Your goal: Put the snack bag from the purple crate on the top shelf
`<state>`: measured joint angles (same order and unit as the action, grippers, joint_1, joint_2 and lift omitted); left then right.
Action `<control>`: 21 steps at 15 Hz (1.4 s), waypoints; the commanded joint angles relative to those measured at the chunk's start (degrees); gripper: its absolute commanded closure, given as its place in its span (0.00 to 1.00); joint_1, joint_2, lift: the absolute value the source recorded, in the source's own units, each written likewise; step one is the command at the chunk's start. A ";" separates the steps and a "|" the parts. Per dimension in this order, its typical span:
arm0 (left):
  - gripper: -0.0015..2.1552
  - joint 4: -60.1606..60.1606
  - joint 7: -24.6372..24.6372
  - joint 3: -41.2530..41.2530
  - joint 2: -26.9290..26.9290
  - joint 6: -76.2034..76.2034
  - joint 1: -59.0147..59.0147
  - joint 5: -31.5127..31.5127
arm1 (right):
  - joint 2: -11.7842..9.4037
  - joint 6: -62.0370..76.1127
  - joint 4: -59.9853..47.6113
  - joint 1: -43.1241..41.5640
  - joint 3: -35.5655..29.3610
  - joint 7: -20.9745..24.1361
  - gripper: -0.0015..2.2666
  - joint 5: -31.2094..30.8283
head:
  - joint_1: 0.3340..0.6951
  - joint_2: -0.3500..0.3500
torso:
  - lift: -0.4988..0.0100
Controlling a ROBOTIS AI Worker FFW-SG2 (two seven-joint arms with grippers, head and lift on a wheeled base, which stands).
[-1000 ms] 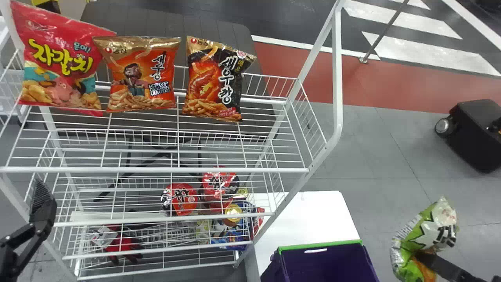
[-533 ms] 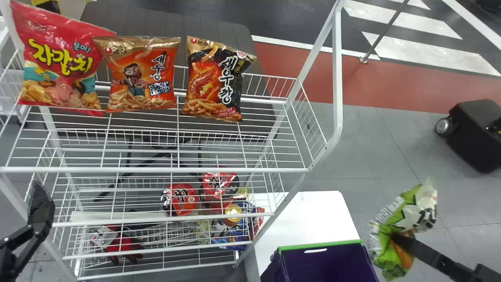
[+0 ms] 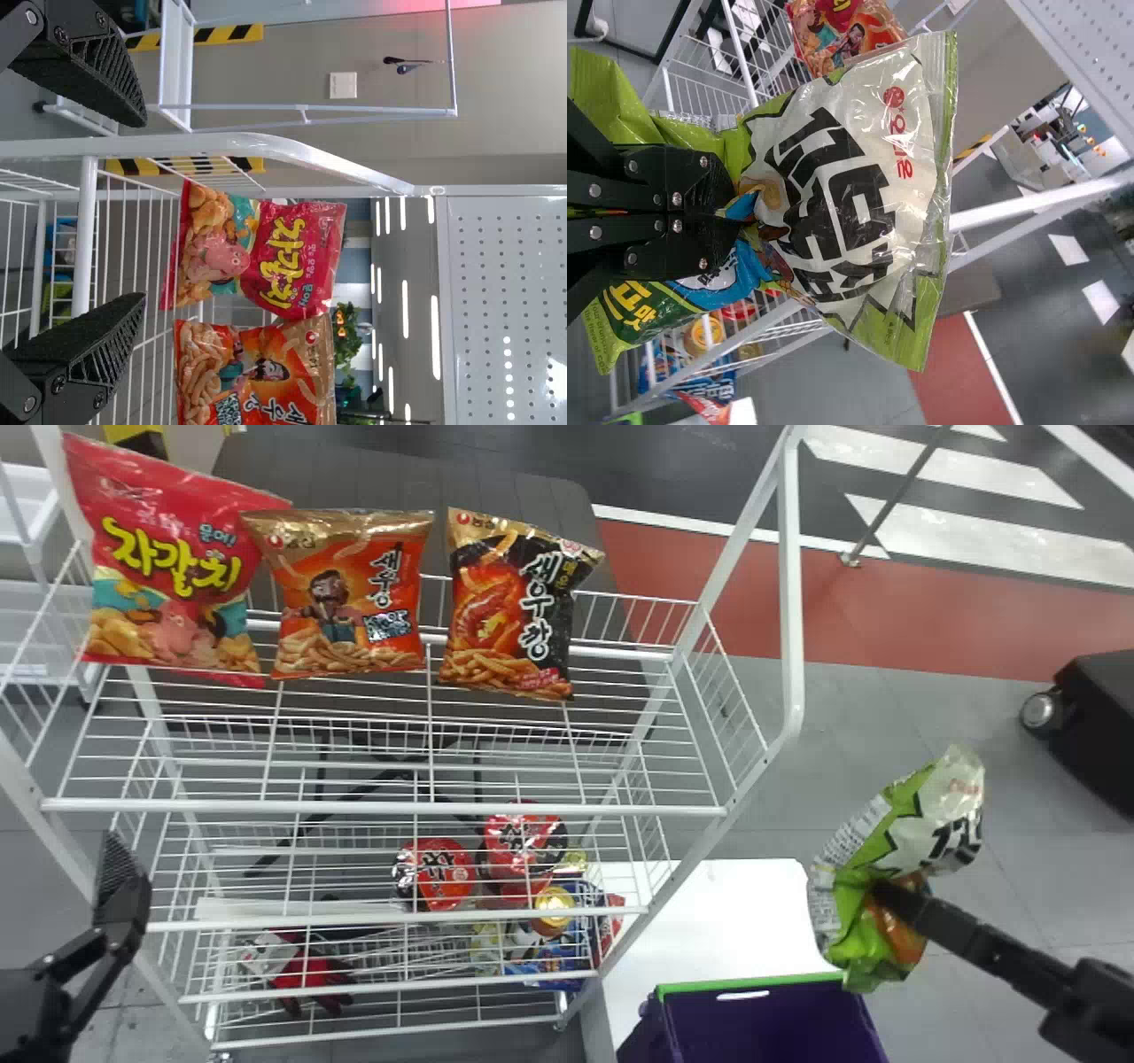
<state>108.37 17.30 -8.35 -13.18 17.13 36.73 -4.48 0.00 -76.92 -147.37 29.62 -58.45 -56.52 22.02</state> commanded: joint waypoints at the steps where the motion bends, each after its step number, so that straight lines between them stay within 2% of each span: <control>1: 0.06 0.00 -0.07 -0.18 0.00 0.13 0.00 0.00 | 0.05 7.35 -1.17 -0.09 4.48 3.70 0.99 0.31 | 1.00 0.12 | 0.98; 5: 0.06 -0.18 0.19 -0.62 0.00 1.18 0.18 0.00 | 0.05 15.43 -1.70 0.00 12.57 7.48 0.99 0.31 | 1.00 0.19 | 0.98; 8: 0.06 -0.71 0.63 -0.79 0.00 2.41 0.27 0.00 | 0.05 27.21 -0.29 0.26 18.54 9.76 0.99 -0.57 | 1.00 0.26 | 0.98; 11: 0.06 -0.80 0.63 -0.88 0.00 2.59 0.62 0.00 | 0.05 38.63 1.12 1.84 24.52 14.42 0.99 -1.89 | 1.00 0.32 | 0.98; 13: 0.06 -0.80 0.90 -0.88 0.08 2.94 0.80 0.08 | 0.05 51.11 3.67 3.78 29.18 18.46 0.99 -3.30 | 1.00 0.35 | 0.98; 16: 0.06 -1.06 0.98 -0.97 0.00 3.29 0.97 0.26 | 0.05 61.66 8.76 4.48 34.71 22.51 0.99 -5.93 | 1.00 0.38 | 0.98; 21: 0.06 -1.41 1.07 -1.23 -0.27 4.35 1.24 0.44 | 0.05 66.06 19.84 0.44 41.75 27.60 0.99 -9.54 | 1.00 0.42 | 0.98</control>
<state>107.00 18.33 -9.52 -13.31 21.44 37.96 -4.09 0.00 -11.69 -131.00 31.81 -18.18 -29.18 13.01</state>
